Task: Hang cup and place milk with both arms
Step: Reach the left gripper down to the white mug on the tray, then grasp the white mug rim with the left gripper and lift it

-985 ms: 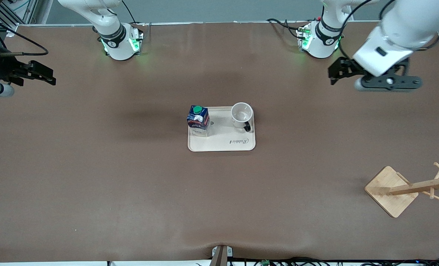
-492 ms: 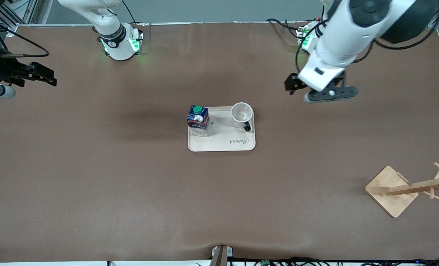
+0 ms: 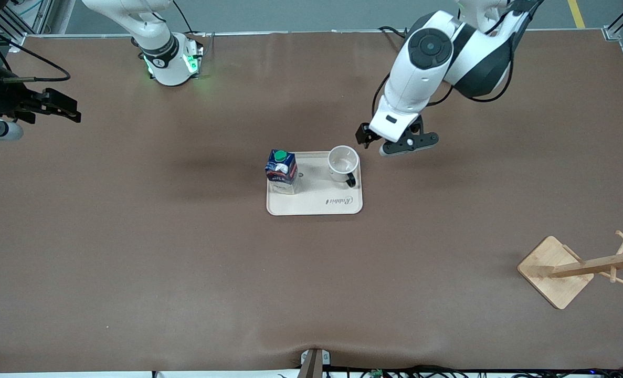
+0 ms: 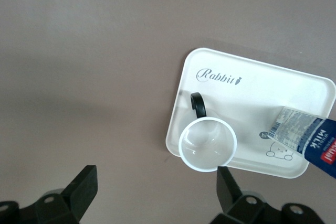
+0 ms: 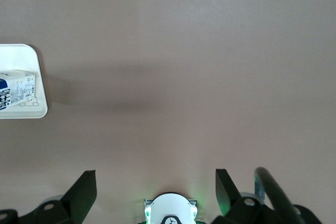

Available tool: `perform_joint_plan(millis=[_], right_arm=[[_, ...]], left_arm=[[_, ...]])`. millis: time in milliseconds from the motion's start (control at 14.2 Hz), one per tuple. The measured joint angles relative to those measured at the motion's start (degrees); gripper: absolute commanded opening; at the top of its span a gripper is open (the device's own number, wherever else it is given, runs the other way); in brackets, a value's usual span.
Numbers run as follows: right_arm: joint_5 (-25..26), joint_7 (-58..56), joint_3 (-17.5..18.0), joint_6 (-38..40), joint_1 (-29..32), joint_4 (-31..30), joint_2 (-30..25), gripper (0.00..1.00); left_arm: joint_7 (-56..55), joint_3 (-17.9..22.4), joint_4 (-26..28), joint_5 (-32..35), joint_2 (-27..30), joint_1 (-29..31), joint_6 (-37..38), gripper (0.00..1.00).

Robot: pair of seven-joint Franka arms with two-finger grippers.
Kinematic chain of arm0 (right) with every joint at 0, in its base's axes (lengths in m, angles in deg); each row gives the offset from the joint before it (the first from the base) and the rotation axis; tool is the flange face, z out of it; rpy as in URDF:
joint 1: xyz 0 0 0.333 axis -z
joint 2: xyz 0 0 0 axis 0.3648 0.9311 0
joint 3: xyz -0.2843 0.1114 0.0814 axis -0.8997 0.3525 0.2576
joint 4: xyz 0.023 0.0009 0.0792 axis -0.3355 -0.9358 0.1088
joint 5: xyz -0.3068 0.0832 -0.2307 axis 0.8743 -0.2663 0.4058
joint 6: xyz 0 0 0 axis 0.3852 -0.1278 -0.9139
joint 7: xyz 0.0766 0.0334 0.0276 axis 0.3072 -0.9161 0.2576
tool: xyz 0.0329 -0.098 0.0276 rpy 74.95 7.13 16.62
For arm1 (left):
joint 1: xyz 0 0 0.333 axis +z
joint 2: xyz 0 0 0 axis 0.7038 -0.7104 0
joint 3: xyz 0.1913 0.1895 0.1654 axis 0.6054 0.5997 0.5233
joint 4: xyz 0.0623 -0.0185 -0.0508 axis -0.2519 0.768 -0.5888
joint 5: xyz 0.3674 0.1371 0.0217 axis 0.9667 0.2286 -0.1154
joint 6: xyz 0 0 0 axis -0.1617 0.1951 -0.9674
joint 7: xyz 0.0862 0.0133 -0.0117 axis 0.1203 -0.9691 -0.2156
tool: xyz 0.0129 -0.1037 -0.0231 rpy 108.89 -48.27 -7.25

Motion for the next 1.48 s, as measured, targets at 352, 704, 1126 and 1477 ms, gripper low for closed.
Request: perform_joint_plan(millis=[352, 704, 1126, 1477], right_arm=[[0.0, 0.0, 0.0, 0.0, 0.0, 0.0, 0.2, 1.00], [0.0, 0.0, 0.0, -0.2, 0.0, 0.0, 0.4, 1.00], [0.0, -0.1, 0.0, -0.4, -1.2, 1.7, 2.4, 1.00], [-0.1, -0.1, 0.1, -0.9, -2.7, 1.9, 7.8, 1.00]], left_arm=[[-10.4, -0.1, 4.0, 3.2, -8.1, -3.4, -11.2, 0.94], [-20.0, -0.1, 4.5, 9.6, -14.6, -6.0, -13.7, 0.53], [-28.2, -0.1, 4.5, 16.0, -19.2, -7.3, -15.3, 0.19], [-29.7, -0.1, 3.8, 18.7, -20.6, -7.3, -16.3, 0.00]])
